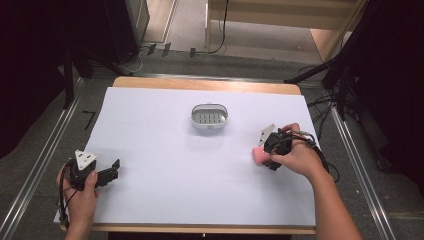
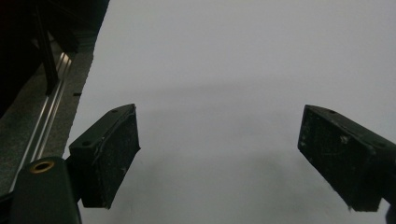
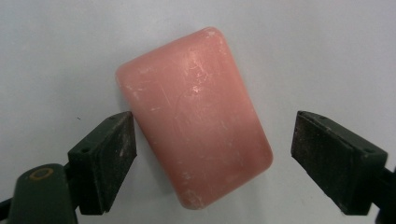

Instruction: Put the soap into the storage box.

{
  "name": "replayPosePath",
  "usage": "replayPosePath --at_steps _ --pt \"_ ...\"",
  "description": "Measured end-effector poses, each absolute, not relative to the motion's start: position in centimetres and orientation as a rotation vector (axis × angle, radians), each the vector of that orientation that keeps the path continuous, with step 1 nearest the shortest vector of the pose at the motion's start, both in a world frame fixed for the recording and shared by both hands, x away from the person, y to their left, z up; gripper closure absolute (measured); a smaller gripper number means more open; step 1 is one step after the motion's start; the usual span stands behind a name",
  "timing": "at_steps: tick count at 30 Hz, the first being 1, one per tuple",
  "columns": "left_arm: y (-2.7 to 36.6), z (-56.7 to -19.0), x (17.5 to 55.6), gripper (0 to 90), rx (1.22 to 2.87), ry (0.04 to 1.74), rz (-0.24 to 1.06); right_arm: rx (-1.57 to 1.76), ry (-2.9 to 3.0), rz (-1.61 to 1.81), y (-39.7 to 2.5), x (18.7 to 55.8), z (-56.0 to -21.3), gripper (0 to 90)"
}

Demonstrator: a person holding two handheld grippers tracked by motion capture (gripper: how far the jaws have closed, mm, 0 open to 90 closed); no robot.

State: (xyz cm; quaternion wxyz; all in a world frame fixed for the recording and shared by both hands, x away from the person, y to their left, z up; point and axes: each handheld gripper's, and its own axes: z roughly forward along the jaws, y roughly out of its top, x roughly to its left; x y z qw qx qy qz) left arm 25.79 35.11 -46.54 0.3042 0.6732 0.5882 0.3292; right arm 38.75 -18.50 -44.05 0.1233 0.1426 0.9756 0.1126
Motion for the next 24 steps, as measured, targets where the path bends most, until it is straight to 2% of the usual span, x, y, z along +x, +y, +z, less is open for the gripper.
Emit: replayPosePath --at_steps 16,24 --pt "35.1 -46.5 25.8 13.4 1.784 1.559 0.871 0.348 2.903 0.263 -17.6 39.6 -44.5 14.8" --pt "35.1 -46.5 25.8 13.4 1.784 1.558 0.869 0.355 2.956 0.282 -17.6 40.0 -44.9 20.9"
